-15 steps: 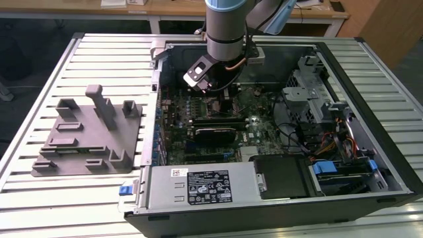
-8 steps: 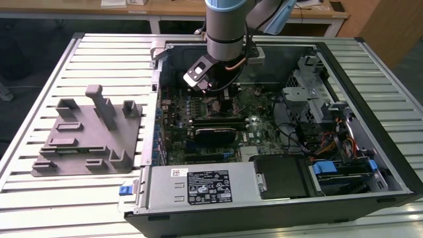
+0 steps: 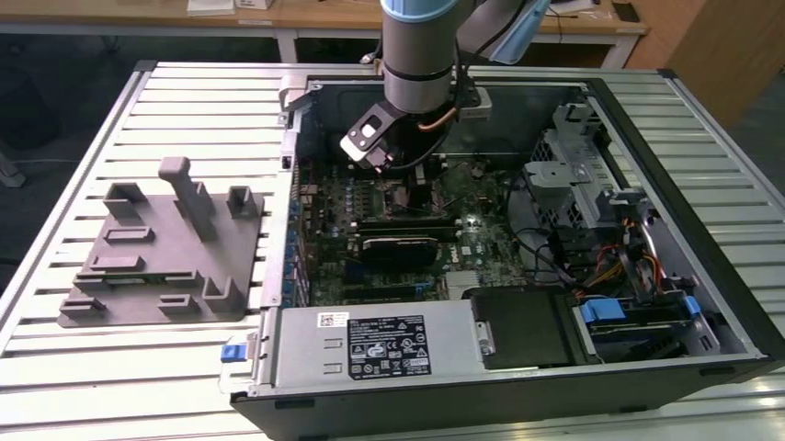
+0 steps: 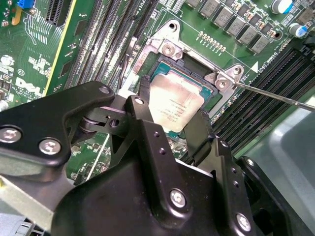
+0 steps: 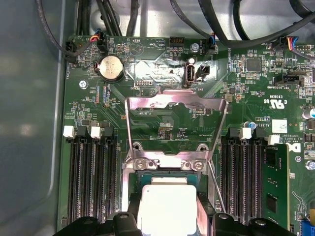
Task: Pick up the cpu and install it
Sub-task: 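Place the cpu into insertion slot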
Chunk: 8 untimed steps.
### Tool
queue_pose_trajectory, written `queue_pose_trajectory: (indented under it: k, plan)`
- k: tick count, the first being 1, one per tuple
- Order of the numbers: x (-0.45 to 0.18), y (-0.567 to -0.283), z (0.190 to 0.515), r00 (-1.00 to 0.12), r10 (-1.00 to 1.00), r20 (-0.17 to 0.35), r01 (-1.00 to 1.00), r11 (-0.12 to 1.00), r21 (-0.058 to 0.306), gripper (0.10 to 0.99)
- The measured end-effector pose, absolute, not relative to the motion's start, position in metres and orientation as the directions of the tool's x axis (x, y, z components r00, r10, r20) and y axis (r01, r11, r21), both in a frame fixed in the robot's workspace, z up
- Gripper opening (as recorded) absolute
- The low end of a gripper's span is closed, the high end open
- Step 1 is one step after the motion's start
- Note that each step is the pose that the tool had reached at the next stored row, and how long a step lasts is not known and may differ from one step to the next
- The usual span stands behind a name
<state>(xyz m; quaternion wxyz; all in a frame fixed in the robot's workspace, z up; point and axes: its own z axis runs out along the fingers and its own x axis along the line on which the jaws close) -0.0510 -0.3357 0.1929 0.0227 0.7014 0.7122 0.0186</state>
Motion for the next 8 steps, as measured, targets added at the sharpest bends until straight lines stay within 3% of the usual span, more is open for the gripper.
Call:
queue_pose_trajectory:
  k: [5, 6, 8]
  plan:
    - [-0.0507, -0.3352, 0.1919, -0.015, 1.0, -0.004, 0.998, 0.015, 0.06, 0.533]
    - [-0.0508, -0.3354, 0.1921, -0.015, 1.0, -0.005, 0.998, 0.015, 0.059, 0.6]
    - [-0.051, -0.3357, 0.1927, -0.015, 1.0, -0.006, 0.998, 0.015, 0.058, 0.6]
